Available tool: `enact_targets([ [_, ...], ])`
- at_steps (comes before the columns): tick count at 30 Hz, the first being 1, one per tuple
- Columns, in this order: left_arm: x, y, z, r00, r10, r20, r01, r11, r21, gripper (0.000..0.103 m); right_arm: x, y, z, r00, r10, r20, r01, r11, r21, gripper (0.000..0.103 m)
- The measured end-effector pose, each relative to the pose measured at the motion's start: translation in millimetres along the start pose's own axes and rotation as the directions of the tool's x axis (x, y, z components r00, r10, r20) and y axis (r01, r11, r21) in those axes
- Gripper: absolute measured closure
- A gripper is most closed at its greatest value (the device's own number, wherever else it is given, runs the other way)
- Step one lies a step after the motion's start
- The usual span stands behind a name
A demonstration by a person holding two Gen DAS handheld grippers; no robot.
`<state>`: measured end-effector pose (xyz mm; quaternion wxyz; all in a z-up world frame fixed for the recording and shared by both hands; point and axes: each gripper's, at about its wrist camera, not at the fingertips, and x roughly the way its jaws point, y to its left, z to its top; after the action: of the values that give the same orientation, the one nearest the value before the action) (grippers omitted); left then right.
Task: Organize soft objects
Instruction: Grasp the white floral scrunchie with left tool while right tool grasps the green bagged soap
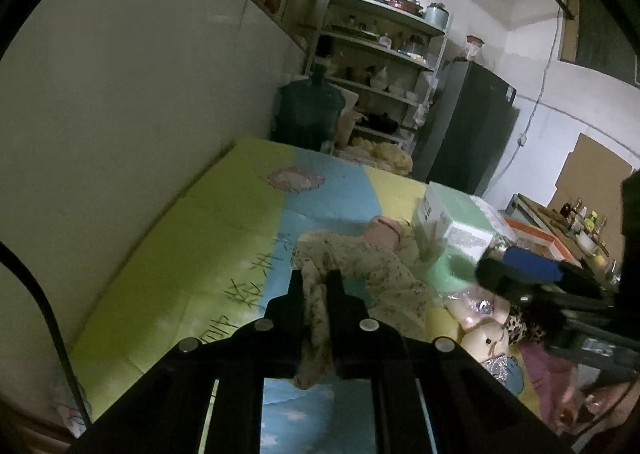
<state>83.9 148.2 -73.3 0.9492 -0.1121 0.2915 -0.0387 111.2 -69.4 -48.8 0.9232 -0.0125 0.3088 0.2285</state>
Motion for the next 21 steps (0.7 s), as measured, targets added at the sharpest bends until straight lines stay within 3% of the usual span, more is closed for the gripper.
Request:
enact_targets([
  [5, -1, 3, 5, 1.0, 0.002, 0.005, -0.002, 1.0, 0.0, 0.092, 24, 0, 6, 0.997, -0.044, -0.06, 0.043, 0.999, -0.02, 0.025],
  [7, -1, 4, 6, 1.0, 0.004, 0.003, -0.004, 1.0, 0.003, 0.092, 34, 0, 6, 0.994, -0.061, -0.09, 0.059, 0.998, -0.028, 0.03],
  [10, 1, 7, 8, 1.0, 0.004, -0.001, -0.004, 1.0, 0.004, 0.092, 47, 0, 4, 0.988, -0.071, -0.134, 0.066, 0.997, -0.04, 0.046],
  [12, 1, 10, 8, 1.0, 0.005, -0.004, -0.005, 1.0, 0.004, 0.092, 54, 0, 1, 0.984, -0.08, -0.161, 0.073, 0.996, -0.048, 0.063],
  [21, 5, 17, 9, 1.0, 0.007, -0.014, -0.007, 1.0, 0.005, 0.092, 61, 3, -5, 0.983, -0.084, -0.16, 0.077, 0.996, -0.047, 0.067],
])
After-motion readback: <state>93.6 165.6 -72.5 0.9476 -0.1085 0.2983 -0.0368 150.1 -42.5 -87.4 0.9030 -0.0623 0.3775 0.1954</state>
